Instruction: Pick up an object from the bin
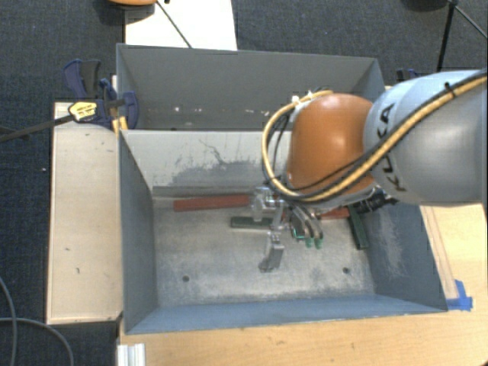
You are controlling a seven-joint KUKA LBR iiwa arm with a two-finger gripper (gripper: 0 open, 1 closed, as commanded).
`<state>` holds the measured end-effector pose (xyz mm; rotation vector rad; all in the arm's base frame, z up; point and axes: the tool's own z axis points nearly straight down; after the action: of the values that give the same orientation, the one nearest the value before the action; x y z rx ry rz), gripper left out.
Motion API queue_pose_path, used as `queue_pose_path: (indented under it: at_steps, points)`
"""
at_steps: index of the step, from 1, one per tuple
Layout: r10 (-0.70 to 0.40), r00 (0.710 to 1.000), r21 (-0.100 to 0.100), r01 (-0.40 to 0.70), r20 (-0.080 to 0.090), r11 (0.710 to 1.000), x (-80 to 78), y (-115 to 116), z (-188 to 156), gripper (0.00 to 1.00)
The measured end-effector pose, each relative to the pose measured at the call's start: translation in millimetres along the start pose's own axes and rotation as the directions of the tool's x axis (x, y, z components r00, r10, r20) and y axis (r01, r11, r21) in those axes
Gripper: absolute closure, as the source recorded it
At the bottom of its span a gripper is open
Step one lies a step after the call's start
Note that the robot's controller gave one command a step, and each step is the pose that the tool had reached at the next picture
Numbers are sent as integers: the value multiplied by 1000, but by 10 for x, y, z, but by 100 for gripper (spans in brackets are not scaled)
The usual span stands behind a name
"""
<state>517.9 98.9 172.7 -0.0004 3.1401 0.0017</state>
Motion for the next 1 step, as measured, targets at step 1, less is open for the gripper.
queue_pose_path:
  at_steps: [1]
  points:
    - [-21,1000,0,21,8,1000,-462,-491,507,0]
